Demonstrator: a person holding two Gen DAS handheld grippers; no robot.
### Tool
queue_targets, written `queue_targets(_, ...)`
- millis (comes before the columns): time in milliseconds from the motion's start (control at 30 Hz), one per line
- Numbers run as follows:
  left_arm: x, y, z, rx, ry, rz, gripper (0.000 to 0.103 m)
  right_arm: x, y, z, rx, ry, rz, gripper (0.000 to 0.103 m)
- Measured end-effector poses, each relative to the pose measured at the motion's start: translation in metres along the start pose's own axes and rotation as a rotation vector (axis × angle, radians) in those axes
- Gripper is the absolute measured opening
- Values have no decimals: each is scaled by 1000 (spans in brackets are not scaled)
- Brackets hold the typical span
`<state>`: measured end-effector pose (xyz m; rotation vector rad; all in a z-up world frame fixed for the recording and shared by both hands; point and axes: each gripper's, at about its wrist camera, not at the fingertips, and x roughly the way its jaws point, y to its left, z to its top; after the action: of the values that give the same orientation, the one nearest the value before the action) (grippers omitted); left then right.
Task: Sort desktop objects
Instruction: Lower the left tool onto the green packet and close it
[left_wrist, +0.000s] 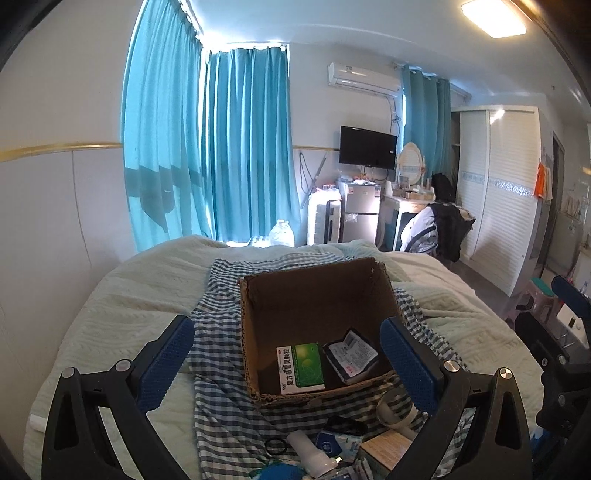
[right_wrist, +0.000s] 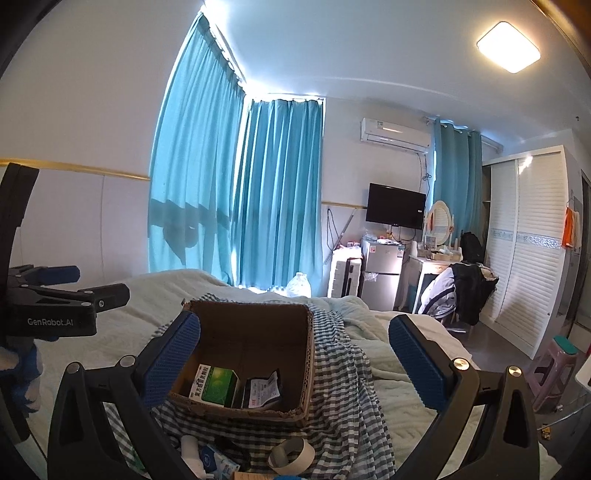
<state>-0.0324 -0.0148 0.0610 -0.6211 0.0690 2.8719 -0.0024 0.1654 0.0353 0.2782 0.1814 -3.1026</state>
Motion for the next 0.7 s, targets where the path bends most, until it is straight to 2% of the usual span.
queue_targets(67,6,-3,-6,-3,19,-14,103,6,1,-8,-14,22,-1,103)
queue_targets(200,16,-6,-19,4,22,16,103,12,-1,-26,-1,47,25,103)
queue_targets(400,41,-5,-39,-6,60,18,102,29,-5,-51,0,89,23,103)
queue_targets(467,48,-3,-46,-8,68,22,102,40,-7,-59,5,136,30,103)
queue_targets(500,52,-2,-51,-12,72,28,102,46,-8,-65,12,172,50,102)
queue_targets(567,59,1,-60,-25,87,31,102,58,-9,-76,23,230,85,92)
queue_targets(633,71,5,-73,-38,126,34,100,67,-7,-88,11,264,83,83)
queue_targets(700,84,10,-87,-52,180,35,97,75,-6,-100,2,295,82,82)
